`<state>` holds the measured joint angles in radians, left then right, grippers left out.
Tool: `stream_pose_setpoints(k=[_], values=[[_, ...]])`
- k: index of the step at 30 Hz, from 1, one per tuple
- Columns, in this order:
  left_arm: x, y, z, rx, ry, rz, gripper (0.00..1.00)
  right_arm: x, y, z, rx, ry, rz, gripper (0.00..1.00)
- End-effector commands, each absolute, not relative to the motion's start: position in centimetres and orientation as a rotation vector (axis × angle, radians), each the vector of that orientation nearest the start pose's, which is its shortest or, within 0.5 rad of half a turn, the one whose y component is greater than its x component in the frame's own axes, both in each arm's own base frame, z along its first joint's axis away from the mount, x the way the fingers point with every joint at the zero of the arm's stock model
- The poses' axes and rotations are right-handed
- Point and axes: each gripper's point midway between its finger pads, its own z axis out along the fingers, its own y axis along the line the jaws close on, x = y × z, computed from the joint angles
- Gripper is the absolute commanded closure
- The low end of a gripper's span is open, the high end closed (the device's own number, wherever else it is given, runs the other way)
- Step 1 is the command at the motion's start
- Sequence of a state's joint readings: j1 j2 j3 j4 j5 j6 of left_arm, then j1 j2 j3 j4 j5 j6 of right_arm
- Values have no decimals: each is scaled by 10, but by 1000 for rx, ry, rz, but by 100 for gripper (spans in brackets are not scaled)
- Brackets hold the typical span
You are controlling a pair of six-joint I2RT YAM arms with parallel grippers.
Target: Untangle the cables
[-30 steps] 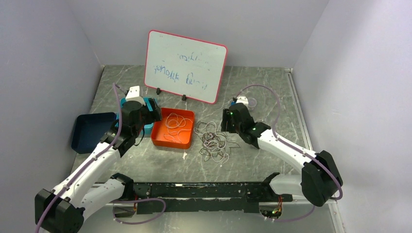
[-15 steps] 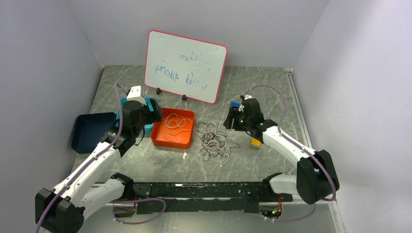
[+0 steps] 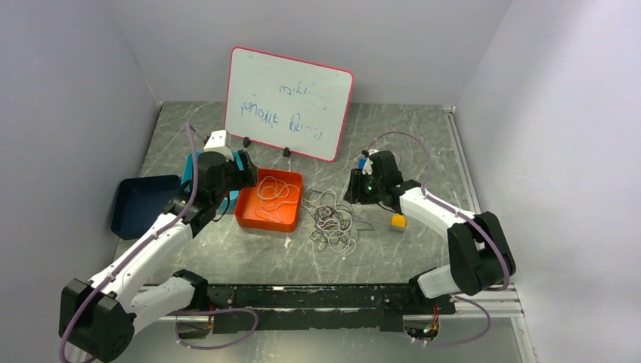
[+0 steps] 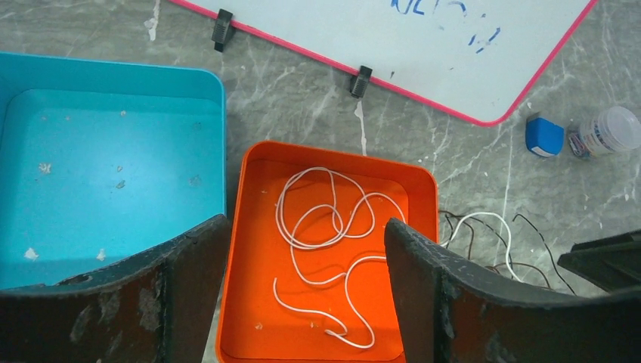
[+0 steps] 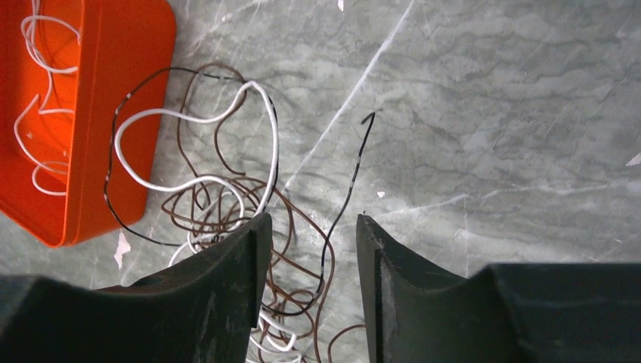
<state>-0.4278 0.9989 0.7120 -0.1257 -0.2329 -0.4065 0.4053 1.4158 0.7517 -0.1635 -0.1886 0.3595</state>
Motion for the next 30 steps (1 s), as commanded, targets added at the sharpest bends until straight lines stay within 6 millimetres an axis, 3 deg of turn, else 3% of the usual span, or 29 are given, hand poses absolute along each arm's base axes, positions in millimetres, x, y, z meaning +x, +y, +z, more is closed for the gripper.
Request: stream_pose_setpoints(k=[1, 9, 16, 24, 30], values=[[331, -131, 215, -102, 1917, -385, 21, 312, 182, 75, -196, 2427, 561, 53], [332, -140, 209, -75, 1932, -422, 22, 300, 179, 82, -247, 2444, 565, 55], [338, -148, 210, -54, 1928, -452, 23, 277, 175, 91, -262, 2470, 596, 55], [338, -159, 203, -15, 1957, -496, 24, 256, 186, 81, -331, 2494, 723, 61], [338, -162, 200, -11, 1967, -513, 24, 249, 184, 66, -360, 2541, 720, 61]])
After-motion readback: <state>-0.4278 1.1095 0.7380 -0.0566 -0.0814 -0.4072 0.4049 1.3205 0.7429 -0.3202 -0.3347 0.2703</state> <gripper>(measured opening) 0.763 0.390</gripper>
